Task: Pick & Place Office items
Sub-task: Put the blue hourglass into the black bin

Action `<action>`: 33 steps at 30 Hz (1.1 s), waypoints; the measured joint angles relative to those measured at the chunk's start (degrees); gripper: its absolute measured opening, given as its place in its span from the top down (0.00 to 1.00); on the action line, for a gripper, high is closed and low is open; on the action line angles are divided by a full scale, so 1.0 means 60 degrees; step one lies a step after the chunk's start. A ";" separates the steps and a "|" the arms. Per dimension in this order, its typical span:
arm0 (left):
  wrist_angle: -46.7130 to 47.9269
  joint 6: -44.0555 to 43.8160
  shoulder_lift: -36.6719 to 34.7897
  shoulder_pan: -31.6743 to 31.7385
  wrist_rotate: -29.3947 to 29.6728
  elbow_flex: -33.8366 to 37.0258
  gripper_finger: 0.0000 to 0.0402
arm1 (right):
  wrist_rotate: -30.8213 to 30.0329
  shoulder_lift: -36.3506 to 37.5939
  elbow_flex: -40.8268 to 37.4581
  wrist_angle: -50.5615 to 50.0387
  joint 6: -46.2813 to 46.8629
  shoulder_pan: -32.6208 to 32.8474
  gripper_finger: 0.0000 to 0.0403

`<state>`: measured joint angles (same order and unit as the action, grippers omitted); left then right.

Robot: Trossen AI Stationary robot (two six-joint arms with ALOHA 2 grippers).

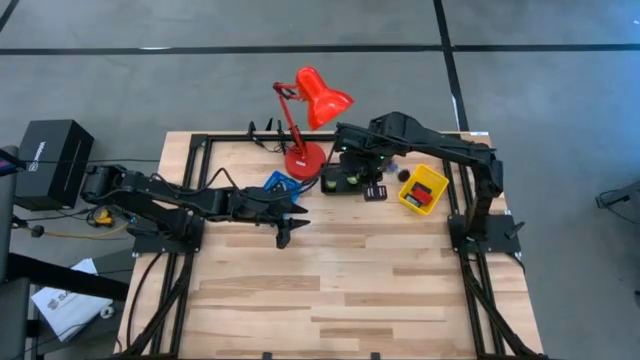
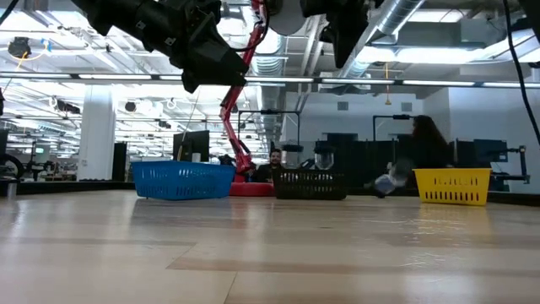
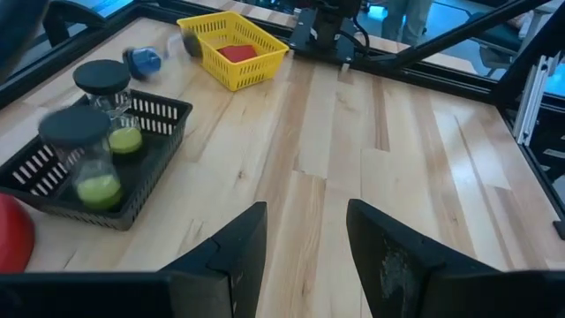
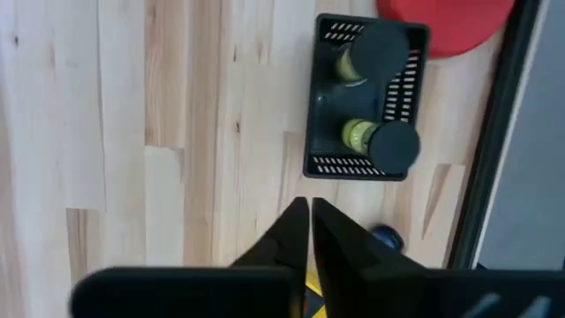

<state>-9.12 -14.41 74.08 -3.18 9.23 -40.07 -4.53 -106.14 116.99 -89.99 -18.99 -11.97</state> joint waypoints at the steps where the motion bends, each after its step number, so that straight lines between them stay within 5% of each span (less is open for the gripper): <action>1: 0.0003 0.0000 0.0000 0.0000 0.0000 0.0000 0.62 | -0.0002 0.0048 0.0007 -0.0009 0.0024 0.0065 0.99; 20: 0.0014 0.0001 0.0000 0.0004 0.0029 0.0000 0.62 | 0.0108 0.1963 -0.0037 -0.0005 0.1482 0.0766 0.99; 33: 0.0014 0.0000 0.0000 0.0004 -0.0011 0.0000 0.62 | 0.0287 0.2013 -0.0252 0.0001 0.1495 0.1196 0.99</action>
<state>-9.04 -14.41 74.08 -3.16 9.17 -40.07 -2.80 -94.06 115.48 -89.98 -10.02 -4.79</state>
